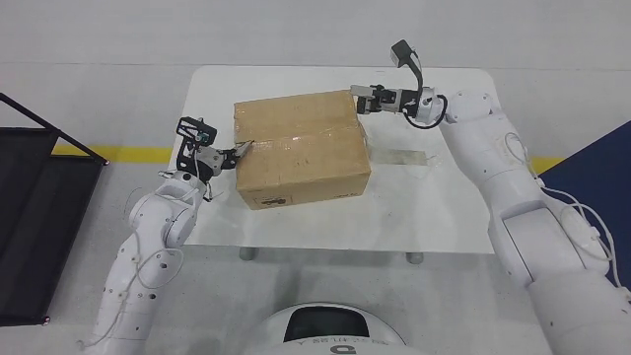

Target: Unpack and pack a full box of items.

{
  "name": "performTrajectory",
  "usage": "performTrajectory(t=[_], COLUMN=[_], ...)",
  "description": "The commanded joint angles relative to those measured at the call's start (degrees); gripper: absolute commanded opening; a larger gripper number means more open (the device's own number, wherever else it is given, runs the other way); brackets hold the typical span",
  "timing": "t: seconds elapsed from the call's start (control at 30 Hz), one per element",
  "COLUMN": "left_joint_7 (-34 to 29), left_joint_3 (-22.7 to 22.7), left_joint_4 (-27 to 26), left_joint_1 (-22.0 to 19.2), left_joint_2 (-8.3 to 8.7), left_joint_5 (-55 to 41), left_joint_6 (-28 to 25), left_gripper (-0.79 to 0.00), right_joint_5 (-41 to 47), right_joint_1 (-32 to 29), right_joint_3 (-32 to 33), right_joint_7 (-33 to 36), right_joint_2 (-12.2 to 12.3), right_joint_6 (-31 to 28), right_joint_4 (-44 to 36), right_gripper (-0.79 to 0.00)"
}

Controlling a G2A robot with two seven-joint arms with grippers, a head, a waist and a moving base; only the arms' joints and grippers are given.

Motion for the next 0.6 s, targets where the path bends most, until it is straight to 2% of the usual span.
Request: performTrajectory(t=[0.0, 0.17, 0.27, 0.4, 0.5, 0.57], left_joint_7=[-0.25, -1.58, -2.57, -3.58, -3.96, -4.36], left_joint_3=[0.32, 0.92, 0.79, 0.40, 0.19, 0.19], left_joint_4=[0.75, 2.48, 3.03, 3.47, 3.90, 4.18], left_joint_1=[-0.71, -2.88, -3.90, -4.51, -4.76, -4.95], left_joint_2=[-0.12, -0.37, -0.49, -0.42, -0.36, -0.33], left_joint_5=[-0.77, -1.85, -2.78, -2.51, -2.20, -2.04], left_joint_6=[0.75, 2.57, 3.93, 4.18, 3.94, 3.78], left_gripper=[0.000, 0.000, 0.000, 0.000, 0.000, 0.000], right_joint_5=[0.00, 0.00, 0.36, 4.38, 1.29, -1.81], right_joint_1=[0.00, 0.00, -1.65, -4.42, -6.09, -7.25], right_joint_3=[0.00, 0.00, 0.85, 5.91, 8.04, 8.48], right_joint_7=[0.00, 0.00, -3.12, -3.05, -2.70, -1.50], right_joint_2=[0.00, 0.00, 0.33, 2.64, 4.55, 5.57], right_joint_6=[0.00, 0.00, -0.47, -1.99, -0.43, 3.68], right_joint_4=[0.00, 0.00, -3.10, -4.74, -6.72, -8.38], right_gripper=[0.000, 0.000, 0.000, 0.000, 0.000, 0.000])
